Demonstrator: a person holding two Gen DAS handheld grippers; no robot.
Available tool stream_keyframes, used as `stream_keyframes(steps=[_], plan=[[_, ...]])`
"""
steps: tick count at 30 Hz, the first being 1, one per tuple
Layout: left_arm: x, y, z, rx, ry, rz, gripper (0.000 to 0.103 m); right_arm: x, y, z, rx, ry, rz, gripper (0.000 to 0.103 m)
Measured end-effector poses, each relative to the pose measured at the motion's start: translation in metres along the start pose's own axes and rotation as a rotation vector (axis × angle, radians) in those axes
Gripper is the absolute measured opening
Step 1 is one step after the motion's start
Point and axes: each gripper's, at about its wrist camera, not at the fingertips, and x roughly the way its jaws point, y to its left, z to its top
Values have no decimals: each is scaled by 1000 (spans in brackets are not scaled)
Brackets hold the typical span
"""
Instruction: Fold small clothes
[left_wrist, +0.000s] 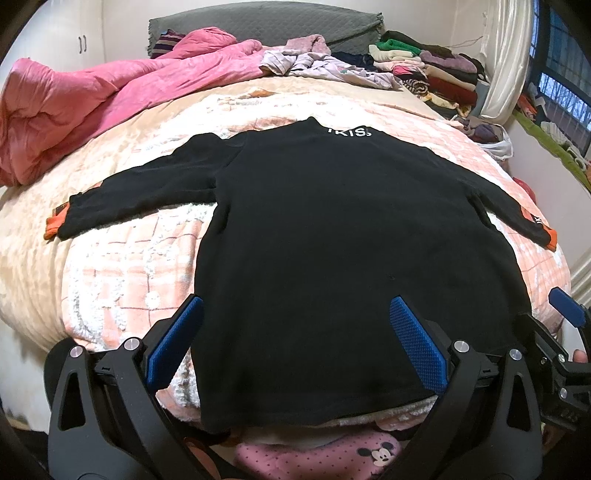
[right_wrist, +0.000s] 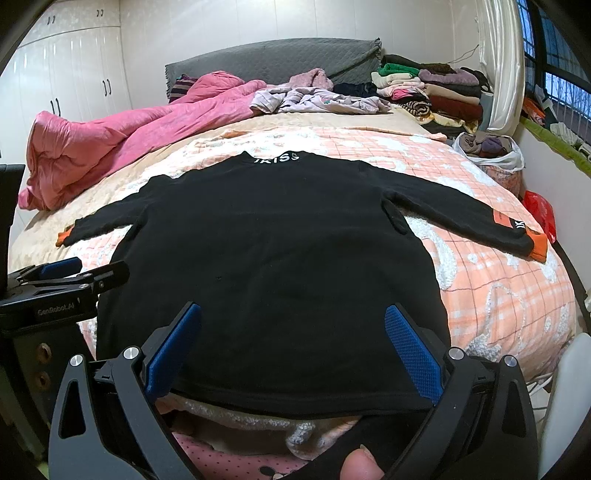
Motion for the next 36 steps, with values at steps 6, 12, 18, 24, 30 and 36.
stream_keyframes(steps=[6,12,18,24,30,36], plan=[[1,0,0,4,1,-2,95,0,0,0,2,1,3,99],[1,0,1,4,1,0,95,0,-1,1,3,2,4,99],[3,-2,2,4,1,-3,95,4,-6,5,19,7,9,99],[8,-6,13,3,0,-8,95,11,-13,12,36,3,-7,99],[18,-7,27,12,0,4,95,19,-20,22,42,-7,-33,99],[24,-9,41,19,-11,13,95,30,-27,35,63,-8,-39,99]])
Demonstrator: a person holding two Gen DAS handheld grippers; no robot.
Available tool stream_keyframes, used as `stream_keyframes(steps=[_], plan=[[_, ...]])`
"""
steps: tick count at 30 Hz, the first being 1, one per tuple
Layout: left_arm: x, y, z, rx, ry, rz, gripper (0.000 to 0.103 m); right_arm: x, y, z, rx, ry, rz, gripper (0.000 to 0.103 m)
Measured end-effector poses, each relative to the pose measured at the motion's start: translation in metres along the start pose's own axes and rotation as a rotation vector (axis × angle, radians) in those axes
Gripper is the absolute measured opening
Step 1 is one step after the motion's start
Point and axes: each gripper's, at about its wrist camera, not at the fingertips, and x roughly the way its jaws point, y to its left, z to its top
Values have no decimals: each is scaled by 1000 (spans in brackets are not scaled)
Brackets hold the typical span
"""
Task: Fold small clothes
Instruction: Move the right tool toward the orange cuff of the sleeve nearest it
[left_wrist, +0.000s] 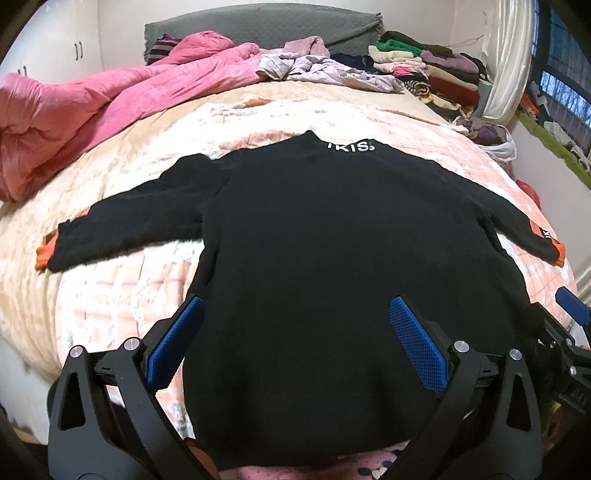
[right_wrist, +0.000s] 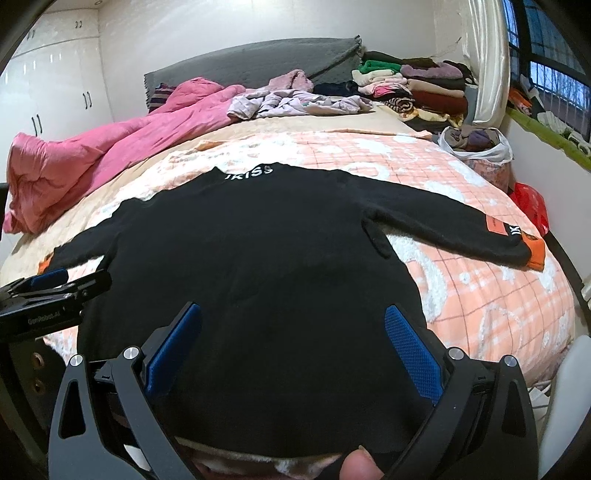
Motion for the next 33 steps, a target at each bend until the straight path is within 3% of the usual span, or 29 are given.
stream_keyframes(steps=[14,33], plan=[[27,-8,30,1,10,-10,95,27,-24,30,48,3,-48,99],[71,-34,83,-3,34,-43,95,64,-89,64,161,-1,-187,99]])
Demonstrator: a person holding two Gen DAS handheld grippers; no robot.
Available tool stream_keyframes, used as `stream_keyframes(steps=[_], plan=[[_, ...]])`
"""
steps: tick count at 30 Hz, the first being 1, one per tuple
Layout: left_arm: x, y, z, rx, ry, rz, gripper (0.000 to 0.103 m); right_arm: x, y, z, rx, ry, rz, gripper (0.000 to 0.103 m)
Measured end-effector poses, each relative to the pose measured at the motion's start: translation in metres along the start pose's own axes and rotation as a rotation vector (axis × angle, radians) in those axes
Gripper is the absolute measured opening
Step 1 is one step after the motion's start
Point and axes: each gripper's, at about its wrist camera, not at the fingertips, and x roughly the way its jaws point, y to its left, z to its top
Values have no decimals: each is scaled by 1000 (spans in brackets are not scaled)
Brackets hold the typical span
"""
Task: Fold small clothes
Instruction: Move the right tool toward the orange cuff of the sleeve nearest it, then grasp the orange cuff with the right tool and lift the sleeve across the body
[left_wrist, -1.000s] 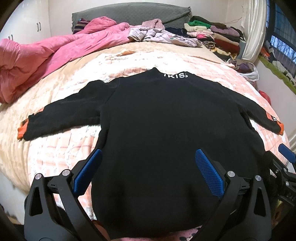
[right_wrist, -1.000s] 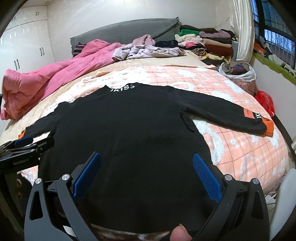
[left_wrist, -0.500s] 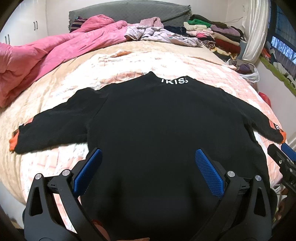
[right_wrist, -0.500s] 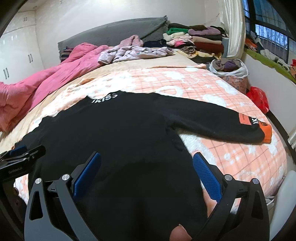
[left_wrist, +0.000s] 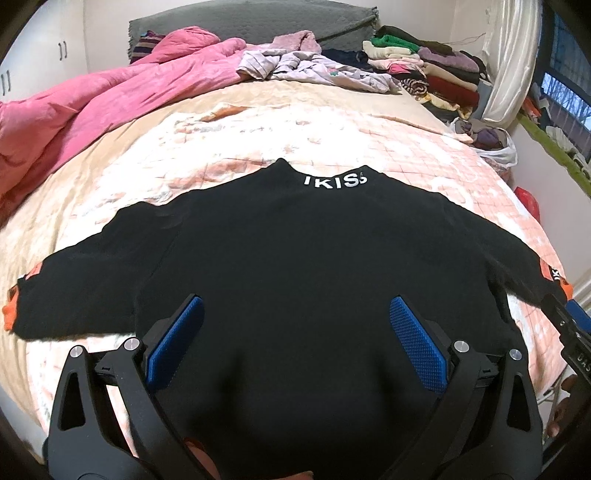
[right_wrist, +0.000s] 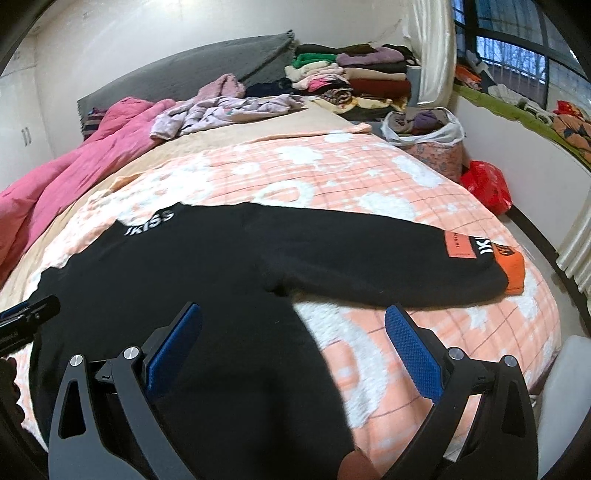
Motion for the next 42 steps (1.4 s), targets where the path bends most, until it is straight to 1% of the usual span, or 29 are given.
stream_keyframes(steps=[4,7,12,22,29,33,36,37,42], plan=[[9,-7,8,-5,11,-19,95,7,-17,6,37,-3,-12,99],[18,-15,13,6,24,-18,95,13,-31,10,77,4,-25,99],[31,-26,20,21,44,-30,95,22,-57,12,133,7,-82,99],[55,-35,31,32,66,-22,95,42,-126,4,330,41,-168,99],[68,-40,41,45,60,-17,95,51,-173,-5,472,78,-193,99],[78,-45,45,64,61,-5,95,63,-196,-9,543,100,-179,99],[87,-46,47,55,70,-7,95,74,-210,-11,599,118,-155,99],[88,-45,48,52,67,-9,95,79,-217,-12,624,113,-143,99],[93,-43,47,30,57,-22,95,93,-237,-3,675,62,-119,98]])
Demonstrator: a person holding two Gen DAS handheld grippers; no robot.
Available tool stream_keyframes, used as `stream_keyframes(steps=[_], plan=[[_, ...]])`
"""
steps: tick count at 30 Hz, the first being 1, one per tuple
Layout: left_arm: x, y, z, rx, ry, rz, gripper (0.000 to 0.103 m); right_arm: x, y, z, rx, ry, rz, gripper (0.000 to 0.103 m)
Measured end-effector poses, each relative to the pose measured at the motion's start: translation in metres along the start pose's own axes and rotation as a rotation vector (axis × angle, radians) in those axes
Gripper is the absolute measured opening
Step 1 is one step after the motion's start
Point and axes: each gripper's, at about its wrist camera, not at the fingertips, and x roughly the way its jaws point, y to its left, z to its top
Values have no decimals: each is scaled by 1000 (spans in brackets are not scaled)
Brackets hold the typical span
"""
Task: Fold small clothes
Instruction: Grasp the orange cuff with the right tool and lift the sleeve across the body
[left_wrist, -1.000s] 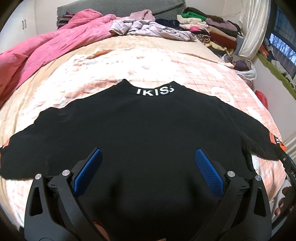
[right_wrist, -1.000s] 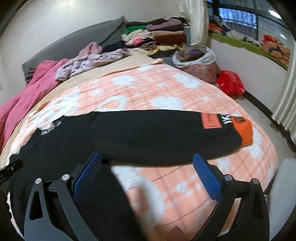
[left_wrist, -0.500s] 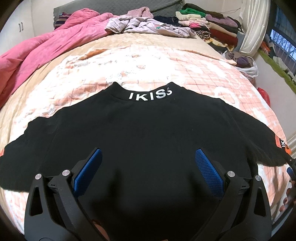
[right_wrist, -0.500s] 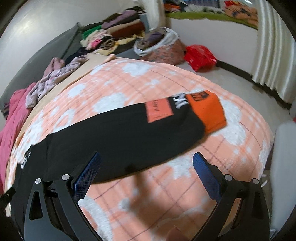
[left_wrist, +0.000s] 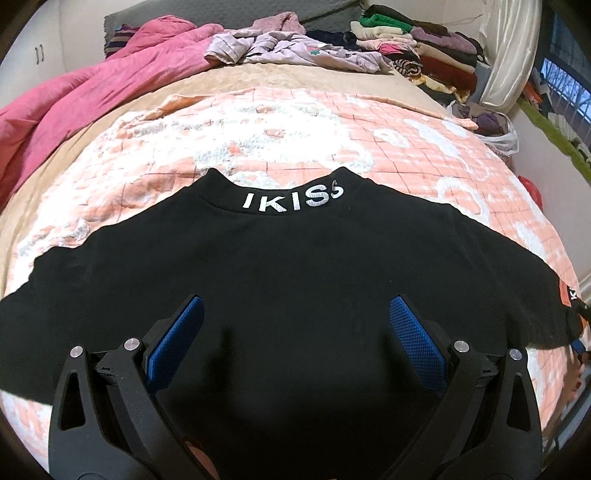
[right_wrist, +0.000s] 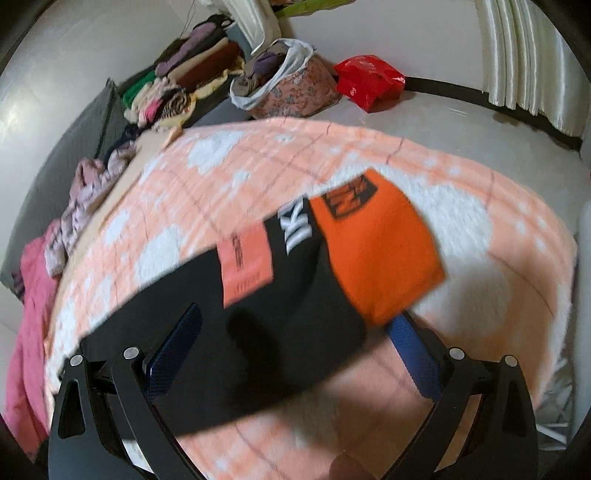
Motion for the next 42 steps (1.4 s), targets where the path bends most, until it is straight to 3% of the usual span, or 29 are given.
stream_keyframes(steps=[2,4,5,6,11,17,21,30,42], plan=[[1,1,-1,-7,-3,-7,95,4,-6,8,45,-17,28,97],[1,2,-1,-15,-7,-10,95,4,-12,14,85,-43,66,81],[0,3,-2,-18,-12,-15,95,4,-14,15,97,-54,81,61],[0,4,-2,-21,-14,-17,95,3,-17,15,108,-61,99,48],[-10,8,-4,-42,-38,-36,95,-9,-25,9,115,-113,209,22],[-25,12,-5,-44,-62,-45,95,-41,14,5,-44,-196,319,17],[-32,15,-5,-51,-63,-56,95,-58,52,-2,-146,-201,392,16],[-44,38,-4,-115,-62,-79,95,-92,152,-43,-372,-139,554,16],[-63,96,-4,-260,-87,-139,94,-94,253,-114,-576,-40,620,16]])
